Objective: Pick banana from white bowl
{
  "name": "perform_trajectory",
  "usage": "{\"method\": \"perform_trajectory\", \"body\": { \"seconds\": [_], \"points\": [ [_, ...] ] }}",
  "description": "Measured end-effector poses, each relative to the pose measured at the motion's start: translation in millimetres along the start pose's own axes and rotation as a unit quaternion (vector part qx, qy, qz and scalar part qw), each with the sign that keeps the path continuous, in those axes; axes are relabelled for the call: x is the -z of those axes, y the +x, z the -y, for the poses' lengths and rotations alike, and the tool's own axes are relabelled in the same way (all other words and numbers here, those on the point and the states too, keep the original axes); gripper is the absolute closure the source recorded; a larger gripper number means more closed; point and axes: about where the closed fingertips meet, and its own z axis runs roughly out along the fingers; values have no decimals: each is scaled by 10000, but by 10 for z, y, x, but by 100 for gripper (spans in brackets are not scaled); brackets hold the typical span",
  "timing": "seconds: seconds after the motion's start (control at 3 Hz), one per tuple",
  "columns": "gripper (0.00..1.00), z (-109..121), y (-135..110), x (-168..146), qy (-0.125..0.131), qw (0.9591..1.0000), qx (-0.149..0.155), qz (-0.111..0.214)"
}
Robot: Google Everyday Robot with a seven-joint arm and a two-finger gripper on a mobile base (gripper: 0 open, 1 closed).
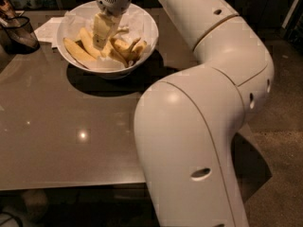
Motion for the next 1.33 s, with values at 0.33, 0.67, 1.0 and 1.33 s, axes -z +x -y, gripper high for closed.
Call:
{"method": "perform_trajectory", "body": {
  "seconds": [0.33, 0.67, 1.0, 1.33],
  "points": [
    [39, 46, -21, -91, -22, 9999, -125, -67],
    [41, 85, -13, -183, -60, 9994, -306, -148],
    [38, 105, 22, -272, -150, 9985, -483, -195],
    [38, 129, 49, -352, -241, 9975, -636, -213]
  ]
}}
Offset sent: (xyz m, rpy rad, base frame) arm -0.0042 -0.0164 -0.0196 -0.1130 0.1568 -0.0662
